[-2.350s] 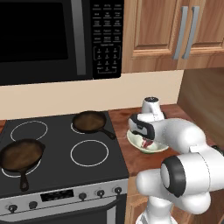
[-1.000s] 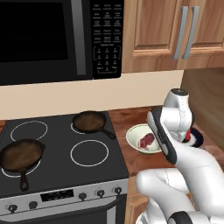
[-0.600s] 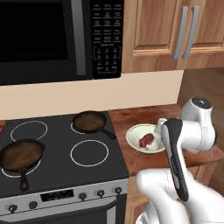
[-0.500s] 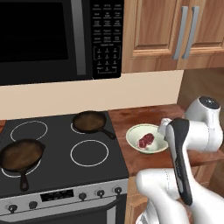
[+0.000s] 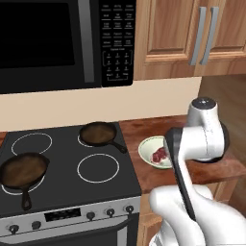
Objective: Place one of the steaks on the plate and the other in the bowl. Then place the bowl in the fridge.
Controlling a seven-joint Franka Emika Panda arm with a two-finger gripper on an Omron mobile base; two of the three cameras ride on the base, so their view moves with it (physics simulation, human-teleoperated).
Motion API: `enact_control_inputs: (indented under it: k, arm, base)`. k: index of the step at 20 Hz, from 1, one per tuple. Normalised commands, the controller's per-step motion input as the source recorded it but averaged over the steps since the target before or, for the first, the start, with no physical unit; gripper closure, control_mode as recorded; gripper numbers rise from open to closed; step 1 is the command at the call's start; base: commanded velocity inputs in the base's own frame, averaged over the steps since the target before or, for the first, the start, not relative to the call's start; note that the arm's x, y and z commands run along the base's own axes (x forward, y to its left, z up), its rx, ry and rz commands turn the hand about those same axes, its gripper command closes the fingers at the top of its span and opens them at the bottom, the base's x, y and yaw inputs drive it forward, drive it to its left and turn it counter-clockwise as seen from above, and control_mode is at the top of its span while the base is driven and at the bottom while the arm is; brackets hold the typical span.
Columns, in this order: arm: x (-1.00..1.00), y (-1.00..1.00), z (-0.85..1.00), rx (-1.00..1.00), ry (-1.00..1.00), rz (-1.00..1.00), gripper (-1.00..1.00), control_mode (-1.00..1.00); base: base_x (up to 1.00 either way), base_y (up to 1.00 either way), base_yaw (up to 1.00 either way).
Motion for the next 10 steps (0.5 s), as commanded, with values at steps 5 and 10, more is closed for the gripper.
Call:
enact_control_inputs:
  k: [5, 10]
  arm:
    - [-0.15, -0.04, -0.08, 0.16, 0.03, 0.01, -1.0, -1.0]
    - [-0.04, 0.11, 0.0, 0.01, 0.0, 0.01, -1.0, -1.0]
  base:
    - [0.0, 0.0, 0.0]
    - [0.0, 0.0, 0.0]
